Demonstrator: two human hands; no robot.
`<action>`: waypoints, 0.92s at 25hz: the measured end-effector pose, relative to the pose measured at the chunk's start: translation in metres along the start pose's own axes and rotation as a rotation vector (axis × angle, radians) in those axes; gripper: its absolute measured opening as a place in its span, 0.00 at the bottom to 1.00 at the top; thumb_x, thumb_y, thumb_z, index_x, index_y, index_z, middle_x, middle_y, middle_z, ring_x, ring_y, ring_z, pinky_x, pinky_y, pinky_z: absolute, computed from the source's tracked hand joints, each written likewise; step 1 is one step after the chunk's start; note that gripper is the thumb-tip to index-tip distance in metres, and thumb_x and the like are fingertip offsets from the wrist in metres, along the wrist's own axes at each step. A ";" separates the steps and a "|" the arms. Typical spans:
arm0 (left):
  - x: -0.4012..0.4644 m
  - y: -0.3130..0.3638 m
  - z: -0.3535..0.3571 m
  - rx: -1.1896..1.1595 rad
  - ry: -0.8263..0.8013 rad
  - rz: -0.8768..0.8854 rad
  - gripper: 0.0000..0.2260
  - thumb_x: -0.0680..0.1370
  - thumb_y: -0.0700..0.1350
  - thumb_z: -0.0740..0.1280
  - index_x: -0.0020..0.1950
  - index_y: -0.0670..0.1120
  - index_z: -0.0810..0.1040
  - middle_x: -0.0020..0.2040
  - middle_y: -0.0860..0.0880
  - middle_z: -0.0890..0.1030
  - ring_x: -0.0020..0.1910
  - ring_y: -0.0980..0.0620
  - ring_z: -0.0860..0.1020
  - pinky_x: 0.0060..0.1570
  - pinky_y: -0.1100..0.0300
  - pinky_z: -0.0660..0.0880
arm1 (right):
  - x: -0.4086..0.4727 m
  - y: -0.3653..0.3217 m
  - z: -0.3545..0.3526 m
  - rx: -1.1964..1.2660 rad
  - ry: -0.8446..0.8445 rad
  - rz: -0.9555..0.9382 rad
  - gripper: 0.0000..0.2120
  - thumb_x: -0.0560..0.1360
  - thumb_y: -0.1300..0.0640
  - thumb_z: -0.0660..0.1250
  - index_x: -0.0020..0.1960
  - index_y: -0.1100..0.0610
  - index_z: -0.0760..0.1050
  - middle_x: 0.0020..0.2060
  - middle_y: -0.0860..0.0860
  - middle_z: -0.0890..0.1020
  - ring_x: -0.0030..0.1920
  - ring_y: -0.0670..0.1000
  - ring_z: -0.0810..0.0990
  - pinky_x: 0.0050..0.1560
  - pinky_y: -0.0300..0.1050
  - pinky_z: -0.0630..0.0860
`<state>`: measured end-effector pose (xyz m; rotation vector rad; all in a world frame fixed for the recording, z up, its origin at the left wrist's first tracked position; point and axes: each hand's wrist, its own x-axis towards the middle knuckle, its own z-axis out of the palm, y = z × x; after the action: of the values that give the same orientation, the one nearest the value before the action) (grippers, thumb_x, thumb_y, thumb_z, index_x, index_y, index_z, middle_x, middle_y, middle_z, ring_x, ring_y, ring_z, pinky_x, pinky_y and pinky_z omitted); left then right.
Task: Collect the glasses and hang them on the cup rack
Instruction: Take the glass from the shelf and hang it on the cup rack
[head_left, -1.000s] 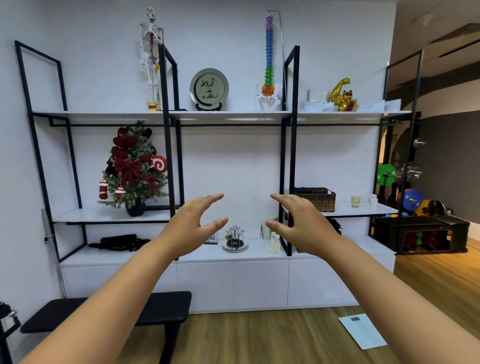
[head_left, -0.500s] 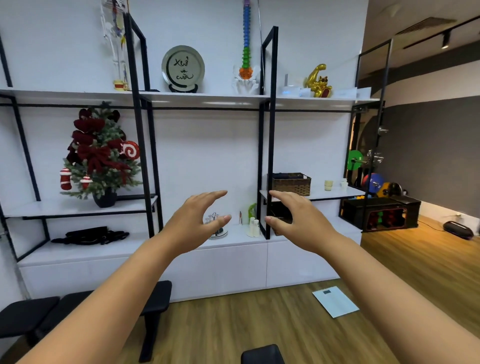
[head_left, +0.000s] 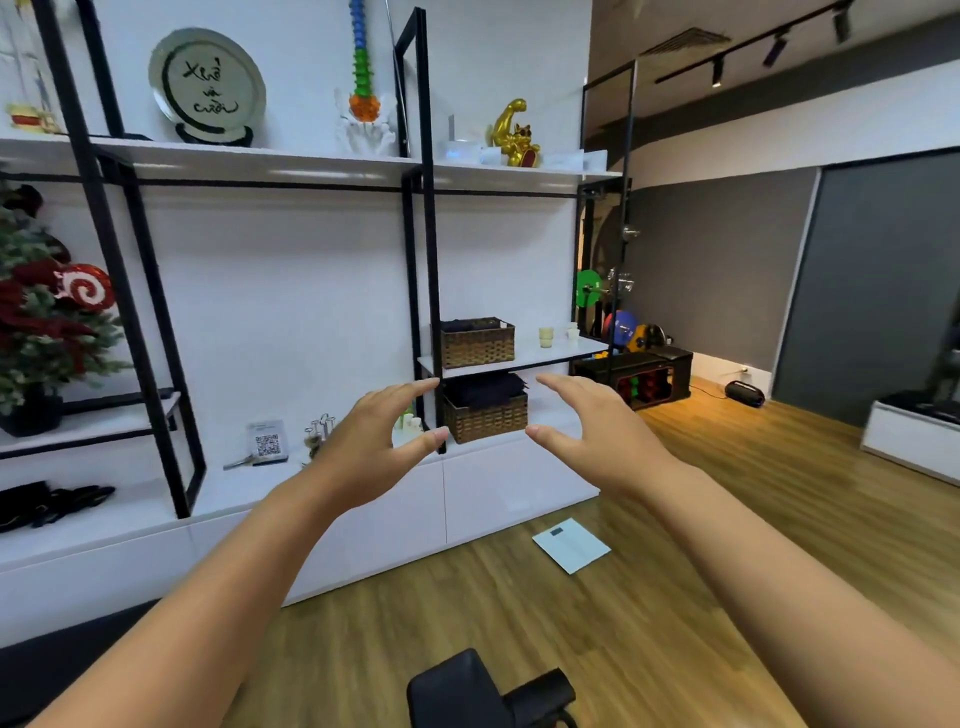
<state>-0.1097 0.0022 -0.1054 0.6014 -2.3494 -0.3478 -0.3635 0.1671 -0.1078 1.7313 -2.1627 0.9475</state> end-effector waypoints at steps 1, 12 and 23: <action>0.006 0.008 0.010 -0.011 -0.007 0.014 0.28 0.81 0.60 0.68 0.80 0.59 0.67 0.77 0.56 0.71 0.76 0.54 0.66 0.70 0.57 0.65 | -0.005 0.010 -0.008 -0.008 0.013 0.023 0.33 0.79 0.34 0.65 0.81 0.41 0.62 0.78 0.45 0.70 0.78 0.50 0.65 0.73 0.53 0.67; 0.095 0.129 0.118 -0.061 -0.034 0.117 0.29 0.81 0.60 0.69 0.80 0.58 0.67 0.76 0.58 0.72 0.76 0.56 0.67 0.73 0.55 0.67 | -0.020 0.150 -0.111 -0.034 0.057 0.103 0.35 0.80 0.35 0.66 0.82 0.43 0.62 0.79 0.45 0.70 0.78 0.51 0.66 0.74 0.54 0.68; 0.172 0.223 0.250 -0.094 -0.050 0.079 0.29 0.80 0.61 0.69 0.80 0.58 0.67 0.75 0.58 0.73 0.75 0.56 0.68 0.74 0.46 0.70 | -0.037 0.312 -0.172 -0.051 -0.017 0.133 0.35 0.80 0.37 0.67 0.83 0.45 0.62 0.78 0.47 0.71 0.77 0.51 0.68 0.74 0.54 0.69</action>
<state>-0.4650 0.1276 -0.1054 0.4585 -2.3825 -0.4387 -0.6823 0.3312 -0.1032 1.5949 -2.3166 0.9025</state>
